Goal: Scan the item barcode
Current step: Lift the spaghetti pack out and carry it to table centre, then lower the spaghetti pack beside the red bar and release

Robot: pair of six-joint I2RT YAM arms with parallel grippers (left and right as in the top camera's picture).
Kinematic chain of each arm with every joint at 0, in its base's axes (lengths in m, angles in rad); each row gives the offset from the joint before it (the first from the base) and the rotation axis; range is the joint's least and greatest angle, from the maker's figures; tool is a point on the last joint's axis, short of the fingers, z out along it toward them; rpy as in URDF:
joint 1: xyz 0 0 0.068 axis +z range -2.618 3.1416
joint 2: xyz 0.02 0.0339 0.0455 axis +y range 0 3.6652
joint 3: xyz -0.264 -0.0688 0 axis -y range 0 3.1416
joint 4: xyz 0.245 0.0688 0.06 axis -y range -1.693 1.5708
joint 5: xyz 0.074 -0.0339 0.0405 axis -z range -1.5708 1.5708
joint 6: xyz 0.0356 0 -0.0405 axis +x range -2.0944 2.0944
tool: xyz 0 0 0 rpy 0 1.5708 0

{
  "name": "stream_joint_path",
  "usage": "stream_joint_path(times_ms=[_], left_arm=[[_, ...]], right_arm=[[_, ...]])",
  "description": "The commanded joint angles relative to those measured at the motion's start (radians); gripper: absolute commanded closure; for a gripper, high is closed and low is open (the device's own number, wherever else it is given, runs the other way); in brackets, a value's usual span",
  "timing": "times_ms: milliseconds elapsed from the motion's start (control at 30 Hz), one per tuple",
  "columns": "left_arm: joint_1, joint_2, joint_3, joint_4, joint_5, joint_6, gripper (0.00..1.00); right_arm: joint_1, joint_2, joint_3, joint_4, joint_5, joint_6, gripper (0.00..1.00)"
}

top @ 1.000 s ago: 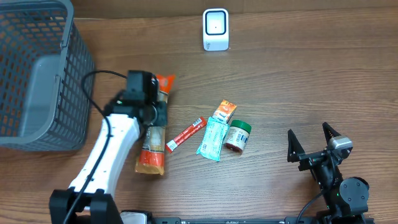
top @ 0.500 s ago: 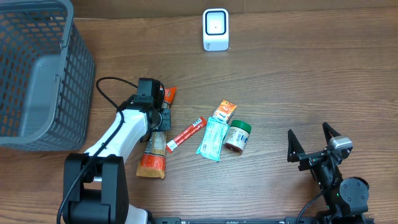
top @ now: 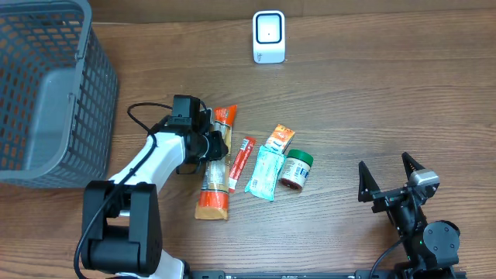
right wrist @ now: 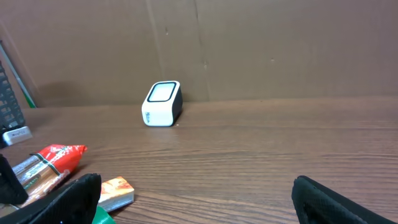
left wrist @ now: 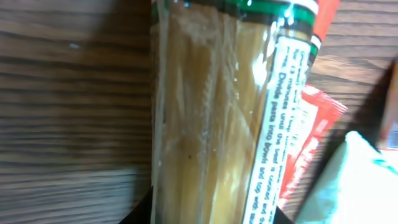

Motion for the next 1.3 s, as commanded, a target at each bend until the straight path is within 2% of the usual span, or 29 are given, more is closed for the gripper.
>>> stream_joint_path(times_ms=[0, 167, 500, 600, 700, 733, 867, 1067, 1267], left_arm=[[-0.01, 0.025, -0.005, -0.005, 0.097, -0.043, 0.78], [-0.009, 0.008, 0.046, -0.017, 0.079, -0.043, 0.78], [-0.01, -0.012, 0.153, -0.143, -0.14, -0.01, 0.75], [-0.01, -0.012, 0.153, -0.143, -0.14, 0.014, 0.59], [-0.01, -0.012, 0.153, -0.139, -0.138, 0.013, 0.22], [-0.01, -0.012, 0.153, -0.138, -0.135, 0.014, 0.19], [-0.008, -0.013, 0.188, -0.182, -0.132, 0.022, 0.21], [-0.008, -0.013, 0.359, -0.348, -0.143, 0.022, 0.18], [0.004, -0.013, 0.552, -0.48, -0.325, 0.021, 0.06]], right_arm=[[-0.003, -0.006, -0.01, 0.004, -0.002, 0.002, 0.0], [-0.003, -0.006, -0.011, 0.004, -0.002, 0.002, 0.0], [-0.003, -0.006, -0.01, 0.004, -0.003, 0.002, 0.0], [-0.003, -0.006, -0.01, 0.004, -0.002, 0.002, 0.0], [-0.003, -0.006, -0.01, 0.004, -0.003, 0.002, 0.0], [-0.003, -0.006, -0.01, 0.004, -0.002, 0.002, 0.0], [-0.003, -0.006, -0.01, 0.004, -0.003, 0.002, 0.0], [-0.003, -0.006, -0.01, 0.004, -0.003, 0.002, 0.0], [-0.003, -0.006, -0.01, 0.004, -0.003, 0.002, 0.0]])
